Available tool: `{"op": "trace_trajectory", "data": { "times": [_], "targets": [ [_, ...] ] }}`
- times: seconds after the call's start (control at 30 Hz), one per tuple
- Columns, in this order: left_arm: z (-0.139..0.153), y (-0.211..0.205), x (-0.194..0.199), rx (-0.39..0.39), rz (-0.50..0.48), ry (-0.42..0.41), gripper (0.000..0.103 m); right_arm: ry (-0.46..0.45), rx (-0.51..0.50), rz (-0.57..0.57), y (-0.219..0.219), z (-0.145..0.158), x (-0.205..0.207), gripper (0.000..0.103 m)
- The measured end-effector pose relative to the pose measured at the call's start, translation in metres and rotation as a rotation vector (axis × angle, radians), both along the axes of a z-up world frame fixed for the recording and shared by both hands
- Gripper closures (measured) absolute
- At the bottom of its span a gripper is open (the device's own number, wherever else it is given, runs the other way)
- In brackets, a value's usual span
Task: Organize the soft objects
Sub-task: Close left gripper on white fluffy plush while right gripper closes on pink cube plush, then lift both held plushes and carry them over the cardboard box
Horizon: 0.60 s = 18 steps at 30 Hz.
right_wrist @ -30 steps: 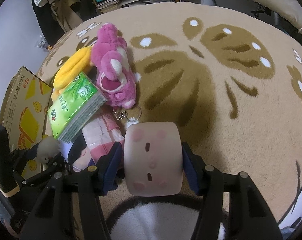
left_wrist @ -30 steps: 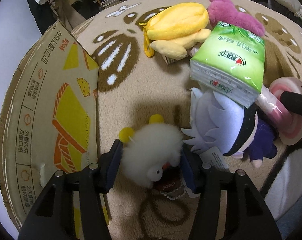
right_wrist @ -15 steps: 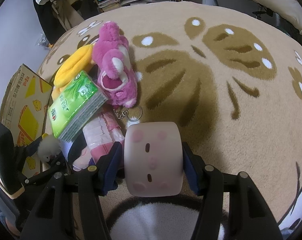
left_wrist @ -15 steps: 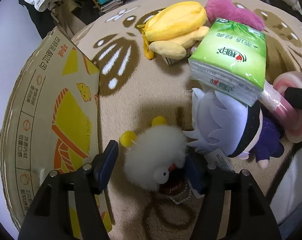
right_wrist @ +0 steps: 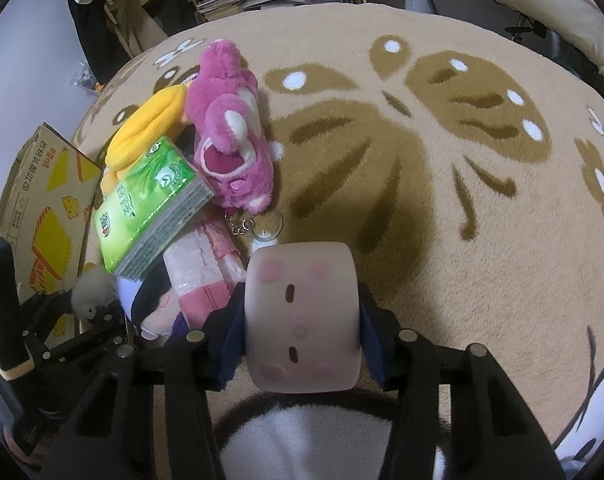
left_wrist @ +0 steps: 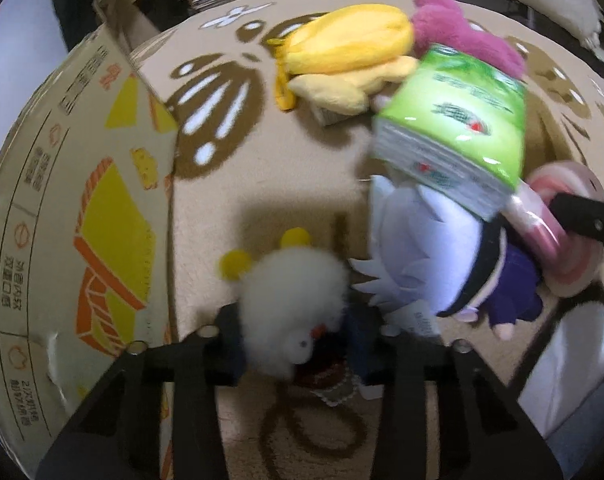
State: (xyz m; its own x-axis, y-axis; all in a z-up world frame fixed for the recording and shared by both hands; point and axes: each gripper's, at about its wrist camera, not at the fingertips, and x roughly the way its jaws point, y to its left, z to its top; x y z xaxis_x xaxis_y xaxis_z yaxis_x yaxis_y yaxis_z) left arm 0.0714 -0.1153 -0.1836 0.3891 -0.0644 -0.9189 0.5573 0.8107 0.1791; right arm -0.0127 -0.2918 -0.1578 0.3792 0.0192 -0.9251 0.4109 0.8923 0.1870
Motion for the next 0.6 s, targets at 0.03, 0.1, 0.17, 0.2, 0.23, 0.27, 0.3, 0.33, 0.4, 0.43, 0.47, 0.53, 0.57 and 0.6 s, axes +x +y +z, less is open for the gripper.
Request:
{"op": "trace_trajectory", "data": {
  "times": [0.03, 0.1, 0.17, 0.2, 0.23, 0.27, 0.3, 0.33, 0.4, 0.43, 0.47, 0.53, 0.57, 0.6],
  "targets": [
    [0.000, -0.002, -0.001, 0.008, -0.009, -0.009, 0.071, -0.001, -0.003, 0.004, 0.001, 0.000, 0.000, 0.054],
    [0.000, -0.004, -0.003, 0.019, -0.023, -0.022, 0.072, -0.003, -0.008, 0.005, 0.002, 0.001, 0.000, 0.055],
    [0.001, -0.004, -0.001, 0.011, -0.010, -0.016, 0.072, -0.005, -0.009, 0.004, 0.002, 0.002, -0.001, 0.057],
    [0.002, -0.003, -0.001, 0.003, 0.000, -0.010, 0.072, -0.006, -0.008, 0.004, 0.002, 0.002, -0.001, 0.057],
    [0.004, -0.002, 0.000, -0.006, 0.009, -0.004, 0.072, -0.008, -0.010, 0.004, 0.002, 0.002, 0.000, 0.058],
    [0.005, -0.001, 0.001, -0.015, 0.019, -0.004, 0.072, -0.010, -0.012, 0.004, 0.002, 0.003, 0.000, 0.060],
    [0.008, 0.000, 0.001, -0.017, 0.023, -0.009, 0.072, -0.013, -0.014, 0.005, 0.002, 0.003, 0.000, 0.060],
    [0.009, 0.001, 0.003, -0.016, 0.024, -0.017, 0.072, -0.017, -0.014, 0.009, 0.002, 0.004, 0.000, 0.062],
    [0.012, 0.000, 0.004, -0.020, 0.017, -0.032, 0.073, -0.020, -0.021, 0.012, 0.002, 0.005, 0.001, 0.064],
    [0.014, 0.000, 0.002, -0.019, 0.014, -0.037, 0.073, -0.021, -0.022, 0.013, 0.002, 0.005, 0.001, 0.065],
    [0.016, -0.001, 0.001, -0.019, 0.008, -0.048, 0.073, -0.022, -0.022, 0.012, 0.002, 0.006, 0.001, 0.065],
    [0.020, -0.002, -0.003, -0.023, -0.006, -0.063, 0.073, -0.028, -0.025, 0.004, 0.001, 0.008, 0.000, 0.065],
    [0.023, -0.003, -0.006, -0.024, -0.013, -0.072, 0.073, -0.031, -0.027, 0.001, 0.000, 0.009, 0.000, 0.065],
    [0.025, -0.004, -0.009, -0.025, -0.015, -0.078, 0.073, -0.037, -0.028, -0.004, -0.001, 0.011, 0.000, 0.065]
  ]
}}
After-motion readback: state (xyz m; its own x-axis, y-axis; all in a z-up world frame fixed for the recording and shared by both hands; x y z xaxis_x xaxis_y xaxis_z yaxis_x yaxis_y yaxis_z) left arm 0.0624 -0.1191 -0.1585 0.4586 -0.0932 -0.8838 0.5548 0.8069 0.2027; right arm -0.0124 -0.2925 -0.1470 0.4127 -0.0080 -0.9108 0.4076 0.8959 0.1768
